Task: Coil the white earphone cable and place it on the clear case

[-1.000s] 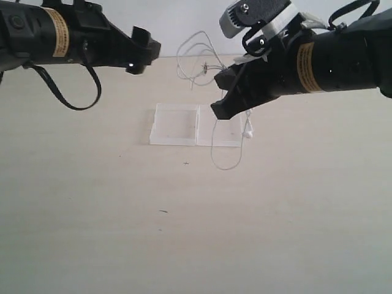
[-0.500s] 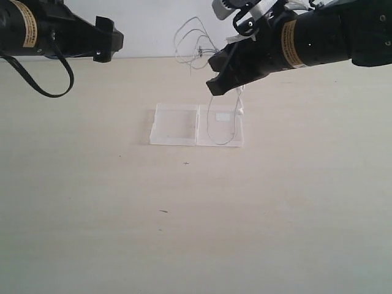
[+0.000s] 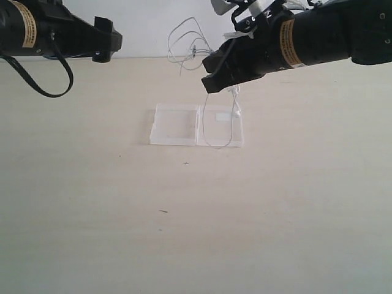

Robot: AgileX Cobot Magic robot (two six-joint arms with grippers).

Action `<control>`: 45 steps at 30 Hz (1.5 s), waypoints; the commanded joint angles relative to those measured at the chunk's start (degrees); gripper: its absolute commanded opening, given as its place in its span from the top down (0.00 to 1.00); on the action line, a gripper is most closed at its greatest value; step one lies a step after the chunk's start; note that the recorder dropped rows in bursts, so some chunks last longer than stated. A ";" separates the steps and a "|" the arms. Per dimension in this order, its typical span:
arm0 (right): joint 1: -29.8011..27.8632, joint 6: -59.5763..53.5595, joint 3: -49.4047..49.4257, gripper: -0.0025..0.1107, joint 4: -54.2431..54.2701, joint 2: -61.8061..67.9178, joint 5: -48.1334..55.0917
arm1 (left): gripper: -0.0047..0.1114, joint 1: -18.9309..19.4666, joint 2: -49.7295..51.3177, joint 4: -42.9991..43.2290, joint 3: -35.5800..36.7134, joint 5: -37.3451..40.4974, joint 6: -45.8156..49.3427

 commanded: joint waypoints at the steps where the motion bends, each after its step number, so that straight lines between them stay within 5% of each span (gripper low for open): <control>1: -0.26 -5.20 -0.40 0.98 3.33 0.00 -0.09 | 0.21 0.27 -0.40 -0.44 -0.29 0.02 -0.36; 6: -0.26 -38.60 1.45 0.98 32.17 0.00 -1.00 | 0.21 0.27 -0.40 -0.44 -0.29 0.02 -0.36; 18: 1.29 -107.57 2.92 0.98 90.52 0.22 14.96 | 0.21 0.27 -0.40 -0.43 -0.29 0.02 -0.26; 26: 1.29 -113.74 -10.03 0.98 96.52 0.73 37.12 | 0.21 0.27 -0.40 -0.43 -0.29 0.02 -0.26; 34: 1.29 -139.92 -25.24 0.98 119.65 5.84 58.73 | 0.21 0.27 -0.40 -0.43 -0.29 0.02 -0.26; 39: 1.29 -140.09 -35.22 0.98 117.47 12.01 72.77 | 0.21 0.27 -0.40 -0.43 -0.29 0.02 -0.26; 45: 1.29 -140.35 -41.94 0.98 116.57 17.60 75.30 | 0.21 0.27 -0.40 -0.43 -0.29 0.02 -0.26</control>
